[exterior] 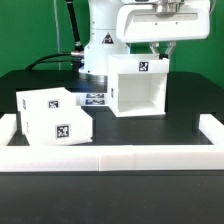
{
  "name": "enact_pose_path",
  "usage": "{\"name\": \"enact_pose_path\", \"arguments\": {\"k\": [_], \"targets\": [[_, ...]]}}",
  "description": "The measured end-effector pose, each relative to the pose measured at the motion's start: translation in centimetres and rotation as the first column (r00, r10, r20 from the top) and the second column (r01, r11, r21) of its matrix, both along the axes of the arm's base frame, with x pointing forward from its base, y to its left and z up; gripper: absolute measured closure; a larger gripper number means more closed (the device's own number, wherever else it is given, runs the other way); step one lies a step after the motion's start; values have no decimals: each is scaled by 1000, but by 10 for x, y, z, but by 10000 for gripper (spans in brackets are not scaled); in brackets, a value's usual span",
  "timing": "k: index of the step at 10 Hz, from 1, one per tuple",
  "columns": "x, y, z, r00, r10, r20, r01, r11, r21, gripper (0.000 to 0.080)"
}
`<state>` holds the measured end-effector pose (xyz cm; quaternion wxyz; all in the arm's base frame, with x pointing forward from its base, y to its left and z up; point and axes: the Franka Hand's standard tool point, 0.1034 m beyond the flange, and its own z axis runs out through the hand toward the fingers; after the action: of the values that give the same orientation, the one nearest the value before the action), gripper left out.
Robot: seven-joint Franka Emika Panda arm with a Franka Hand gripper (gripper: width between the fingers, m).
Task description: Assemble drawer
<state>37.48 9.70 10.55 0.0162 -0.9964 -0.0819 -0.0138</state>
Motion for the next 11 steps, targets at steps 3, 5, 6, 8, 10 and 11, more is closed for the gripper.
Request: {"name": "enact_pose_path", "arguments": {"k": [3,5,6,8,10,11], "targets": [[0,0,0,1000,0,0,0,1000,0,764],[17,-4,1,1000,-16,0,16,1000,4,764],[35,-7,0,1000,-29,8,29,1000,11,764],[63,-8,0,998,-50,26,49,999,23,764],[93,-7,0,996,-73,54,71,997,40,764],[109,-6,1,995,-80,67,77,996,47,764]]}}
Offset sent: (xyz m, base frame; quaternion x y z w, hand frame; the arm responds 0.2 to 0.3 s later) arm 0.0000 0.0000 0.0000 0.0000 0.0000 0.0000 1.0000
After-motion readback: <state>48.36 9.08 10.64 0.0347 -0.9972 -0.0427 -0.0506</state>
